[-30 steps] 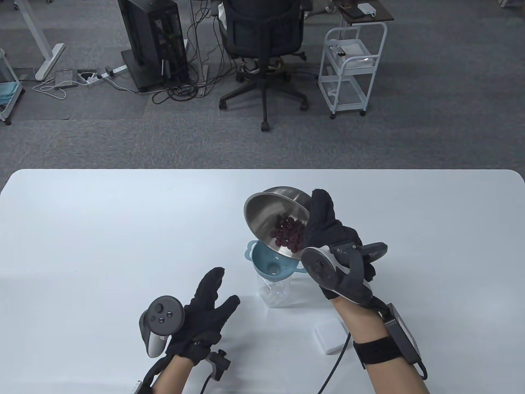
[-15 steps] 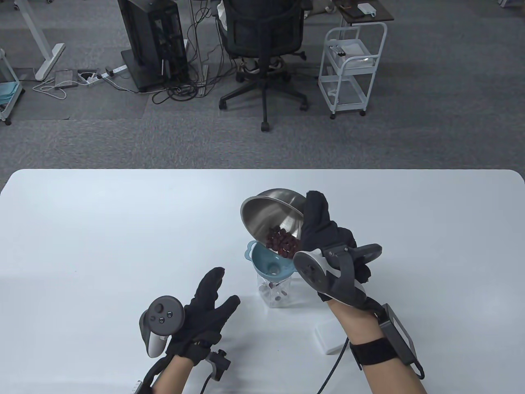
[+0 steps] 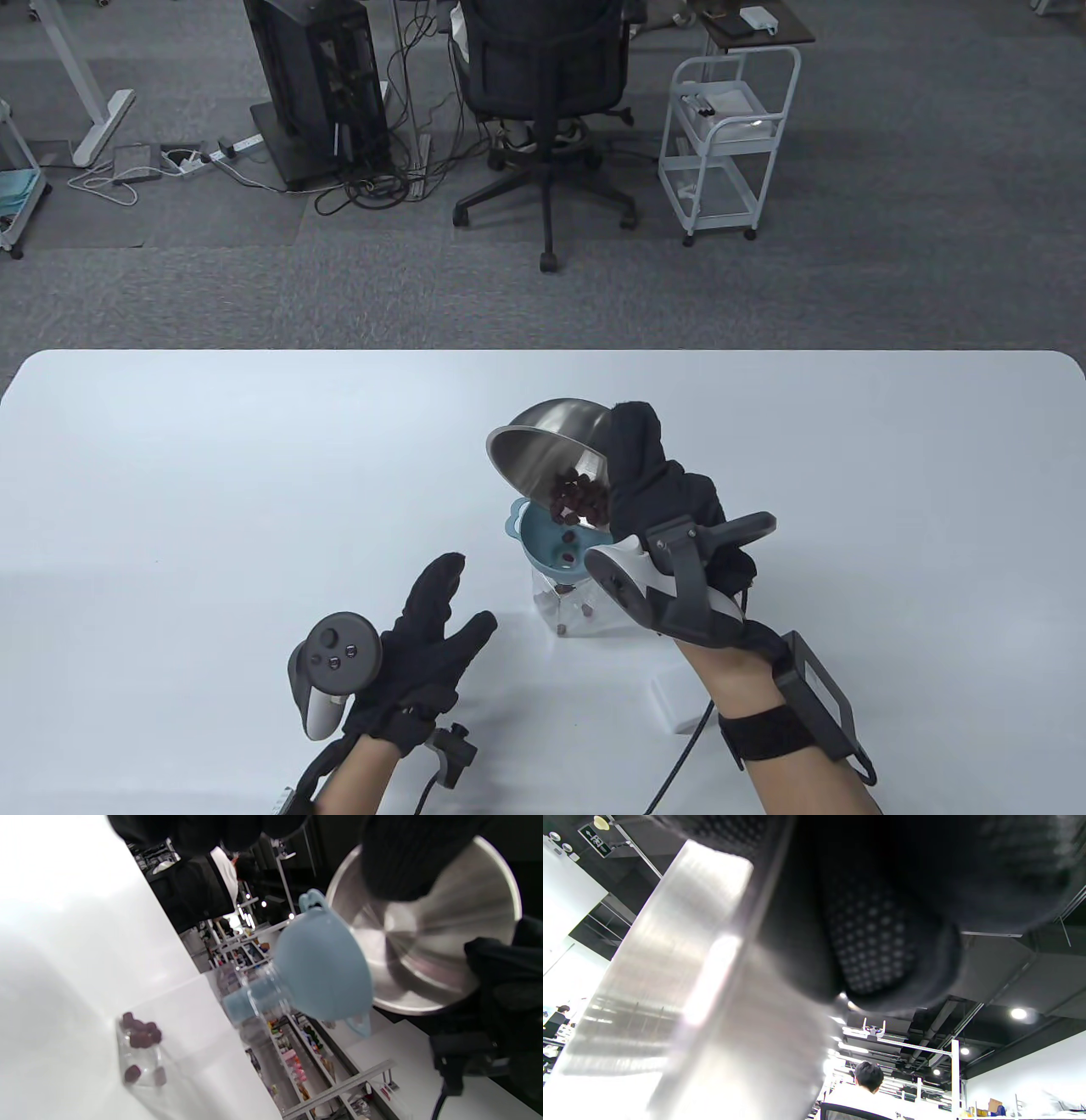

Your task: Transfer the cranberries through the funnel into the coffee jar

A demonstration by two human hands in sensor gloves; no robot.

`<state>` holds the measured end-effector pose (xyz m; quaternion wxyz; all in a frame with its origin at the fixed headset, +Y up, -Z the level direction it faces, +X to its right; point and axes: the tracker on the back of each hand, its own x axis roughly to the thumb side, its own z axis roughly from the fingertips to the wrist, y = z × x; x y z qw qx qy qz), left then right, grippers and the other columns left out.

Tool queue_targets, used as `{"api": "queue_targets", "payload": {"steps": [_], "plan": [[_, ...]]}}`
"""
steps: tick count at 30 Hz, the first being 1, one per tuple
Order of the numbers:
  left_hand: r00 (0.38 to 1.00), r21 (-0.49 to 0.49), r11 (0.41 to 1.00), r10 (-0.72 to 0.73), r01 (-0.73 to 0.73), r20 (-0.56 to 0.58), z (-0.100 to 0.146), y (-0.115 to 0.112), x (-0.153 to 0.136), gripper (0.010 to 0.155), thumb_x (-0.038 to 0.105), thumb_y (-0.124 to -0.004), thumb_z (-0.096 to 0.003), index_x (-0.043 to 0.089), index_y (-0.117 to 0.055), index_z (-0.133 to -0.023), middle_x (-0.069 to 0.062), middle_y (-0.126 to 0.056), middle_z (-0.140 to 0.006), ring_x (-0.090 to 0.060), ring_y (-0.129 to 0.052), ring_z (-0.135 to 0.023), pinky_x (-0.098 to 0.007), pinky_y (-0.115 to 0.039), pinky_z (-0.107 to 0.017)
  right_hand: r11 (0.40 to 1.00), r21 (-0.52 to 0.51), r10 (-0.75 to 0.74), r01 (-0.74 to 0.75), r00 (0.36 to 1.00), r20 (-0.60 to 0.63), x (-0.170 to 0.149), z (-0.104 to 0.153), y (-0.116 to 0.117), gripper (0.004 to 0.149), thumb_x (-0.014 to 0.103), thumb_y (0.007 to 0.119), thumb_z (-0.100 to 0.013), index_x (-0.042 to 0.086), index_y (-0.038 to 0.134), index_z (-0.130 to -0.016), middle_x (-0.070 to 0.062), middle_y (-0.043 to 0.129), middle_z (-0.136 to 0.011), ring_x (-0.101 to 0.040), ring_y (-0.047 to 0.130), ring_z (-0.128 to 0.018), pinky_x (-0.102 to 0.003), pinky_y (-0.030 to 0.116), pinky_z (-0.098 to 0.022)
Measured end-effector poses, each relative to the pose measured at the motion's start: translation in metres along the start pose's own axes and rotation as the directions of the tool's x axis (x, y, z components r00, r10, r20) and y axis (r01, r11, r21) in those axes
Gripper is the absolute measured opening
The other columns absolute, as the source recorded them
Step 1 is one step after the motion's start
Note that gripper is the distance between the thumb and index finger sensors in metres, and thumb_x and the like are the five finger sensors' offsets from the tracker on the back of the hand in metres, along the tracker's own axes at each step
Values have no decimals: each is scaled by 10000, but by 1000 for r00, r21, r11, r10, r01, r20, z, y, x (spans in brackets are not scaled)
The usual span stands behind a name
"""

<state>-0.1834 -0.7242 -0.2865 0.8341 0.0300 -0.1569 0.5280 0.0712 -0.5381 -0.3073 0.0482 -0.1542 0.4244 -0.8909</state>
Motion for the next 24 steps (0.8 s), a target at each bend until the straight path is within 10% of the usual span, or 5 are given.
{"api": "queue_targets", "payload": {"steps": [24], "plan": [[1000,0,1000,-1,1,2,0,0,0,854,566,-754,-517,109,-382,-1135,-215,-415,-1184,-503,-550,-1093,-608,-573,-753,996,-45,75,-73,996,54,8,2,-5,406,119,777,-543,13,626,-905,-207,851,-882,-208,1119,-272,-272,951,-174]]}}
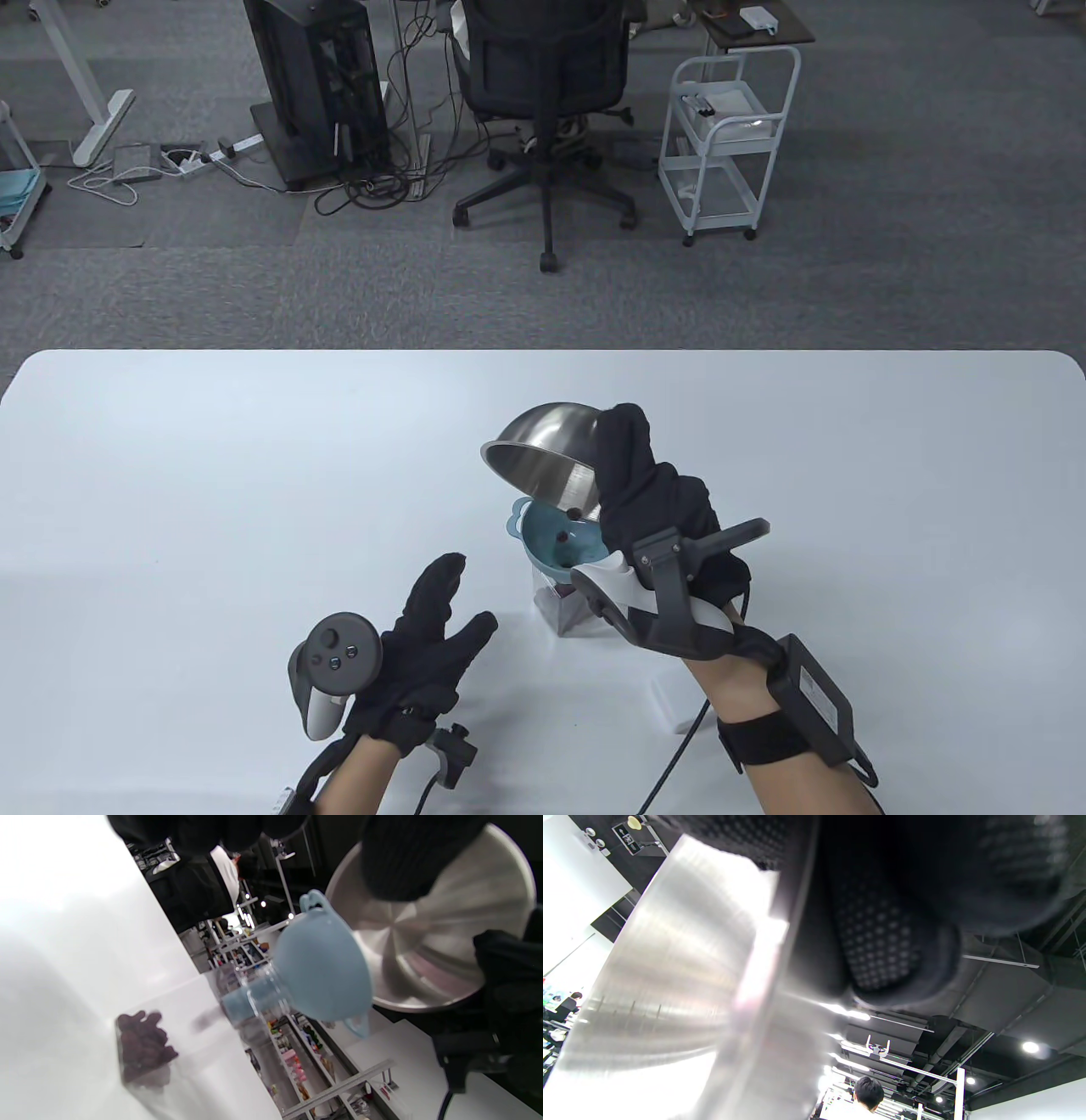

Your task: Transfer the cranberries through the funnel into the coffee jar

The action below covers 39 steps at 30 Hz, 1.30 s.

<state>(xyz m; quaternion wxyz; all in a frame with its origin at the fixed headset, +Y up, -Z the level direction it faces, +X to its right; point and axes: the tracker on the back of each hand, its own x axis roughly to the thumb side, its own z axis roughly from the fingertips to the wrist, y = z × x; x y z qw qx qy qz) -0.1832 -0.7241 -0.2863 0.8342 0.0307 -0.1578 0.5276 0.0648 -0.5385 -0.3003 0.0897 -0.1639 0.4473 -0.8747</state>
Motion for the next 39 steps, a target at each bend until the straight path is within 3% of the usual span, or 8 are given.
{"api": "queue_targets", "payload": {"steps": [7,12,19,24,25,26,33,39], "plan": [[1000,-1,1000,0,0,0,0,0,0,855,565,-755,-516,107,-384,-1135,-215,-417,-1183,-505,-551,-1092,-610,-573,-751,996,25,-82,87,981,-175,-37,2,1,414,125,776,-541,7,623,-907,-209,856,-876,-207,1118,-267,-260,953,-168],[1000,-2,1000,1,-1,-3,0,0,0,855,564,-756,-515,107,-384,-1135,-216,-416,-1184,-506,-551,-1092,-611,-572,-751,967,18,-218,252,869,-443,-91,10,6,422,126,777,-538,-3,618,-907,-217,860,-866,-206,1119,-260,-250,955,-163],[1000,-5,1000,1,-1,-6,0,-1,0,855,564,-757,-514,106,-387,-1135,-216,-417,-1184,-508,-553,-1090,-612,-571,-751,888,-45,-309,458,519,-797,-168,47,32,455,142,772,-536,-3,582,-923,-205,846,-877,-198,1114,-269,-233,956,-168],[1000,-6,1000,0,0,-7,0,-1,0,854,563,-757,-514,105,-389,-1135,-216,-419,-1183,-508,-551,-1091,-614,-571,-750,794,-179,-319,581,146,-937,-211,91,67,499,187,773,-533,54,538,-952,-154,812,-909,-188,1112,-329,-219,968,-211],[1000,-7,1000,0,0,-8,0,-1,0,853,563,-757,-515,106,-388,-1134,-216,-418,-1183,-506,-550,-1092,-615,-569,-750,783,-197,-313,590,100,-945,-216,98,73,527,204,779,-530,29,529,-959,-152,804,-911,-180,1114,-348,-213,973,-225],[1000,-8,1000,1,-1,-8,-1,-1,-1,855,563,-757,-515,105,-388,-1135,-217,-419,-1183,-508,-550,-1091,-616,-569,-750,762,-239,-306,602,9,-952,-224,112,83,511,214,788,-525,12,561,-937,-162,792,-910,-185,1111,-377,-216,976,-246],[1000,-23,1000,-5,5,-10,-1,-3,0,855,563,-758,-513,105,-390,-1135,-217,-420,-1183,-509,-549,-1091,-617,-569,-750,724,-317,-196,612,-259,-946,-240,171,127,545,237,795,-519,5,534,-937,-169,752,-926,-192,1101,-461,-222,980,-310],[1000,-27,1000,-8,8,-10,-1,-4,0,851,561,-759,-514,107,-393,-1134,-214,-422,-1183,-507,-551,-1091,-617,-568,-750,695,-382,-134,609,-413,-901,-237,211,157,596,224,789,-519,3,457,-962,-185,724,-937,-216,1086,-508,-241,973,-346]]}}
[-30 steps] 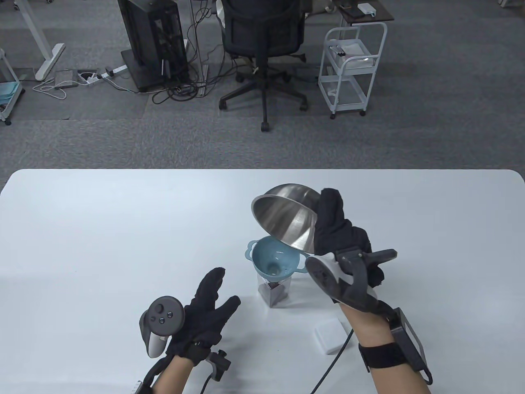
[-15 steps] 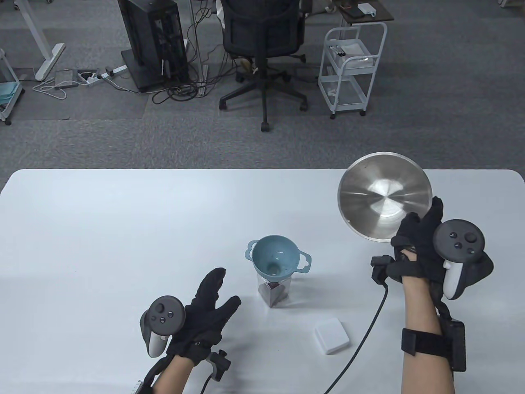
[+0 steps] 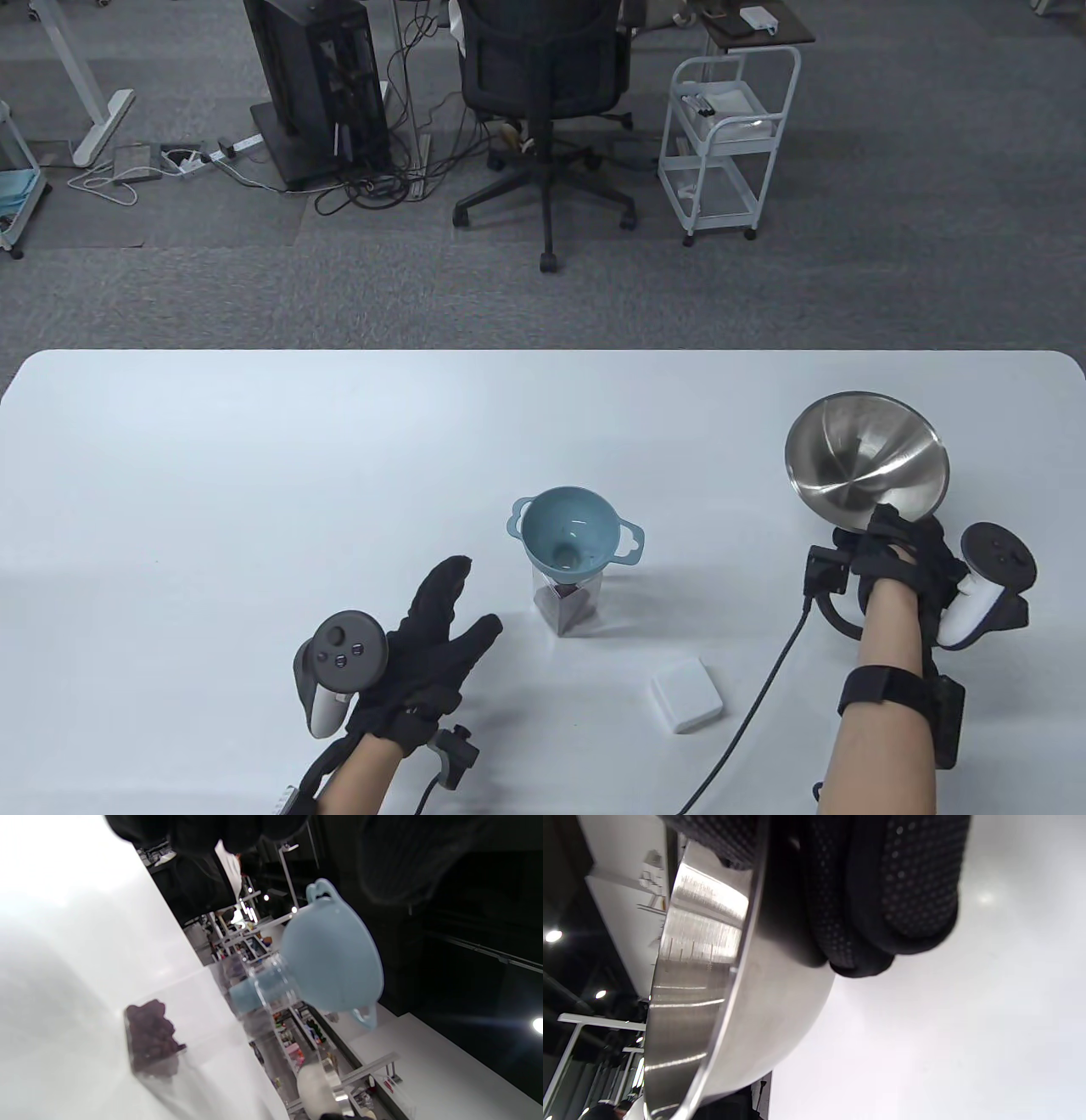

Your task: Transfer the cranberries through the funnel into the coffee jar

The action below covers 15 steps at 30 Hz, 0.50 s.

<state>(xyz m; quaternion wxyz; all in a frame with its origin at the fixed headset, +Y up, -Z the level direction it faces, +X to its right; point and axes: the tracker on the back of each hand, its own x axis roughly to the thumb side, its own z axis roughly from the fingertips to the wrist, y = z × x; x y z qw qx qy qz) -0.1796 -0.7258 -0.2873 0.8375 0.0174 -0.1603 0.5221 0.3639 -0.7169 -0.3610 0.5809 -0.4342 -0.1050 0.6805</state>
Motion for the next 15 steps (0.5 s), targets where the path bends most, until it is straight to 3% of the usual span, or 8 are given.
{"api": "queue_targets", "payload": {"steps": [15], "plan": [[1000,-11,1000,-7,7,-2,-1,-2,0,855,562,-760,-513,106,-392,-1135,-216,-423,-1183,-508,-549,-1092,-618,-568,-750,998,59,-12,21,988,-152,-48,-24,17,602,229,760,-519,-41,438,-951,-237,685,-949,-249,1054,-578,-270,957,-382]]}}
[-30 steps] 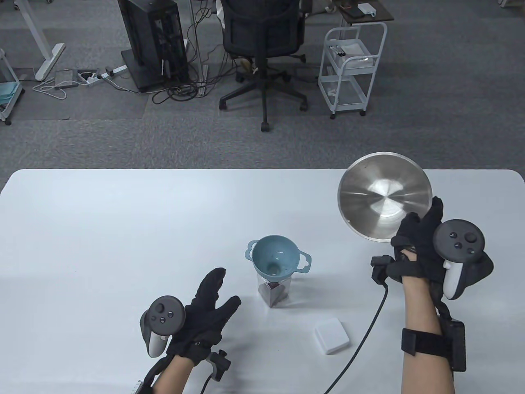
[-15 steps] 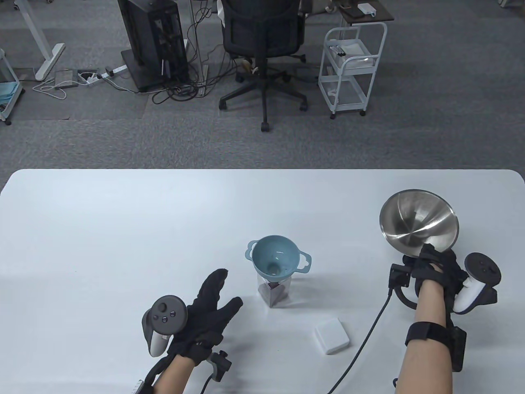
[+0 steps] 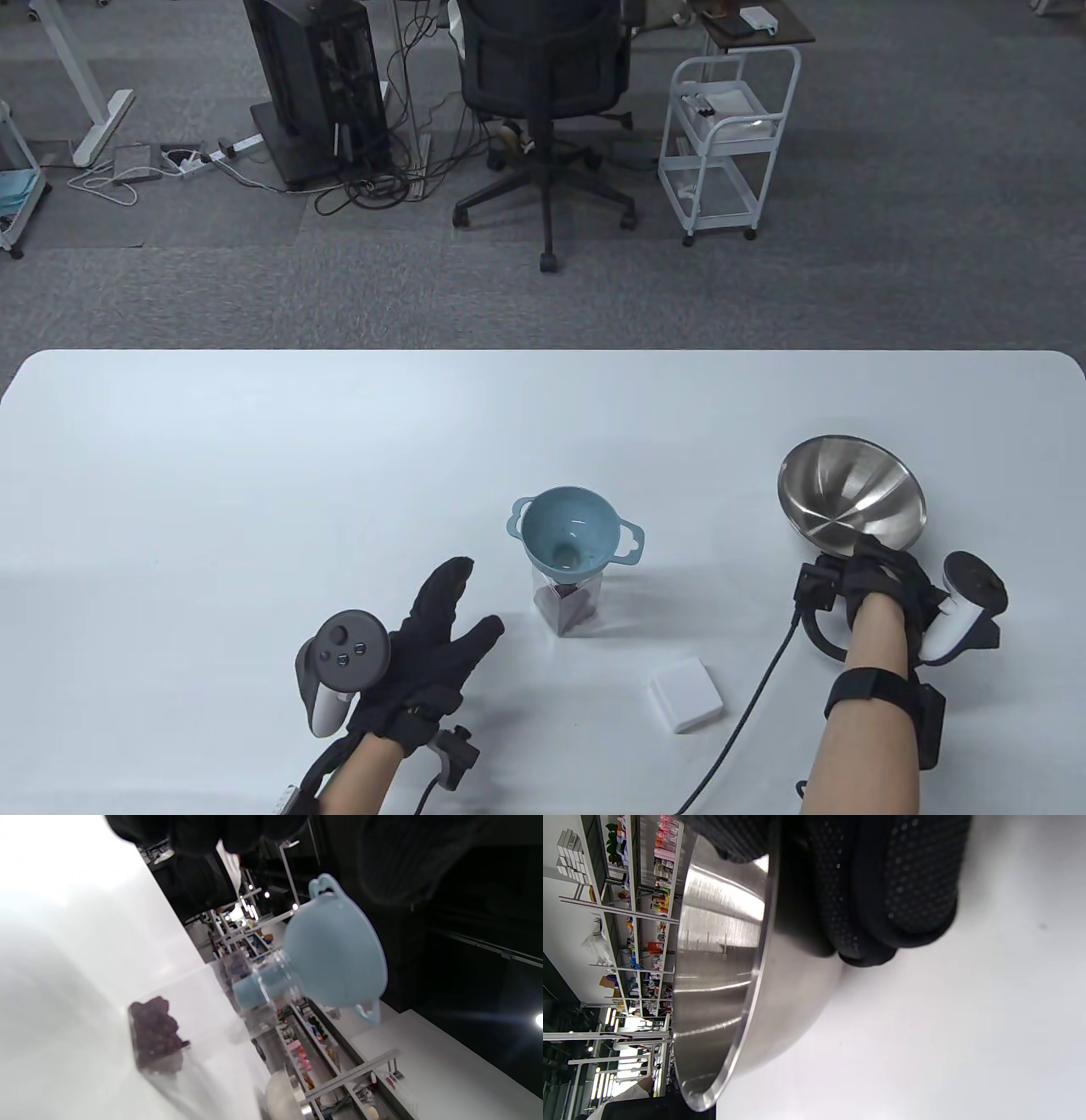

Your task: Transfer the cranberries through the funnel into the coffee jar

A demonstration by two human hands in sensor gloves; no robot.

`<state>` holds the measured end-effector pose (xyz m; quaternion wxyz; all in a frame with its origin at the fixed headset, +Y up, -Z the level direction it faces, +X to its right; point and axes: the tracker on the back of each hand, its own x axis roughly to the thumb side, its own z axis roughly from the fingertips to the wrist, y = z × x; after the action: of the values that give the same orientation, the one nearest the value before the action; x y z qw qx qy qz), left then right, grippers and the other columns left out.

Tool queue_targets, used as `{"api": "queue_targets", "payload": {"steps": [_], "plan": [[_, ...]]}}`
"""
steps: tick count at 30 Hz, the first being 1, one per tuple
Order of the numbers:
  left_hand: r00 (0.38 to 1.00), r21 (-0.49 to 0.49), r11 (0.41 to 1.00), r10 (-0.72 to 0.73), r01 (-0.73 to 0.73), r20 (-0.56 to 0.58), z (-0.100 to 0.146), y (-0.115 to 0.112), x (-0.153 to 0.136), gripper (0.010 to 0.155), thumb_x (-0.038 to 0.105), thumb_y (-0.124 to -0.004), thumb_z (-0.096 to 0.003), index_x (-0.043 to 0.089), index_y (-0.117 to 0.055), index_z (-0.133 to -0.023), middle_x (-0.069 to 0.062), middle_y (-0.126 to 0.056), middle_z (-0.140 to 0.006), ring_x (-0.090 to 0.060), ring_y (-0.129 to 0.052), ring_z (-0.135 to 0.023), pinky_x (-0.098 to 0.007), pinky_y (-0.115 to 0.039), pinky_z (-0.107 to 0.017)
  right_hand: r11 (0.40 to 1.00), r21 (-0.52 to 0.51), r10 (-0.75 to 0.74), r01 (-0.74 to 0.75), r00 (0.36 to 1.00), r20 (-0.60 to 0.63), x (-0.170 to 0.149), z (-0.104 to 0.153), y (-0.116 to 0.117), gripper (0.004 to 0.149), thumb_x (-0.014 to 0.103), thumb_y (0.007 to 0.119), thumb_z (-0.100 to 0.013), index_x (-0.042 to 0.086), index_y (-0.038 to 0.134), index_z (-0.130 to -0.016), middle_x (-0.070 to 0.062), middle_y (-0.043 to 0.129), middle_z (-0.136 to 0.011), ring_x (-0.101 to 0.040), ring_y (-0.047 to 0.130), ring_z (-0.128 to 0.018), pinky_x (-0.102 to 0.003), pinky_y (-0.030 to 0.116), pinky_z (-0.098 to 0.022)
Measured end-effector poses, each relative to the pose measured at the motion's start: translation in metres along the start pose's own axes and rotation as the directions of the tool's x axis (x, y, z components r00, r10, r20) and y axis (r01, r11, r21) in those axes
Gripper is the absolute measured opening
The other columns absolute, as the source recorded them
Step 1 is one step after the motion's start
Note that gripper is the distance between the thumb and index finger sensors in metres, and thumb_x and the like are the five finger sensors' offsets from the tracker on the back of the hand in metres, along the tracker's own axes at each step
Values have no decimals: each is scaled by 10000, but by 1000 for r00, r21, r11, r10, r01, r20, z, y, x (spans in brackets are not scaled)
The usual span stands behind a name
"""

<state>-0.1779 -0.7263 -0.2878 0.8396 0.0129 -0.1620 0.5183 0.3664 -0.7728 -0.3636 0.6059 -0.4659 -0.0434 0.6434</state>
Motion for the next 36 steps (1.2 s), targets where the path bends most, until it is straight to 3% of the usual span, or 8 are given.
{"api": "queue_targets", "payload": {"steps": [13,15,19,22,26,29,36], "plan": [[1000,-2,1000,3,-3,4,0,0,0,856,564,-758,-513,104,-392,-1134,-216,-422,-1183,-507,-550,-1092,-613,-568,-752,1000,17,1,-1,1000,-21,-5,-2,-1,618,270,749,-519,-38,435,-954,-237,675,-960,-247,1043,-601,-286,943,-392],[1000,0,1000,3,-3,5,0,0,0,857,564,-759,-512,103,-391,-1135,-218,-423,-1182,-508,-550,-1091,-613,-568,-752,999,41,23,-23,1000,-1,-3,1,-3,663,332,746,-518,-33,413,-960,-232,656,-971,-199,1025,-655,-295,935,-400],[1000,6,1000,7,-7,1,0,1,-1,854,564,-757,-514,105,-392,-1134,-216,-422,-1183,-507,-549,-1092,-614,-567,-752,996,43,82,-83,996,30,5,10,-10,763,444,732,-505,-17,360,-985,-227,609,-1008,-266,999,-686,-356,904,-404],[1000,9,1000,16,-16,-4,1,2,-1,855,564,-758,-514,107,-390,-1135,-216,-423,-1183,-507,-550,-1092,-615,-567,-752,978,35,203,-205,978,57,14,20,-19,826,503,708,-502,-1,291,-1006,-269,473,-1053,-343,931,-756,-400,863,-451],[1000,12,1000,18,-18,-7,1,2,-2,855,565,-757,-513,106,-392,-1134,-216,-423,-1183,-508,-549,-1092,-616,-567,-751,937,-77,349,-341,926,146,36,43,-31,876,548,700,-491,11,253,-1018,-298,338,-1078,-458,788,-837,-464,800,-498],[1000,11,1000,18,-18,-5,1,3,-2,854,565,-757,-513,106,-393,-1134,-215,-422,-1183,-509,-551,-1091,-616,-568,-750,898,-143,439,-416,864,246,59,65,-34,886,573,695,-488,29,251,-1029,-283,328,-1095,-506,690,-875,-508,734,-547],[1000,6,1000,15,-15,0,1,2,-2,854,564,-758,-513,106,-394,-1134,-216,-425,-1183,-508,-550,-1092,-617,-568,-749,849,-114,483,-516,671,563,120,149,-2,861,587,738,-478,68,362,-1053,-237,474,-1114,-524,711,-871,-536,721,-553]]}}
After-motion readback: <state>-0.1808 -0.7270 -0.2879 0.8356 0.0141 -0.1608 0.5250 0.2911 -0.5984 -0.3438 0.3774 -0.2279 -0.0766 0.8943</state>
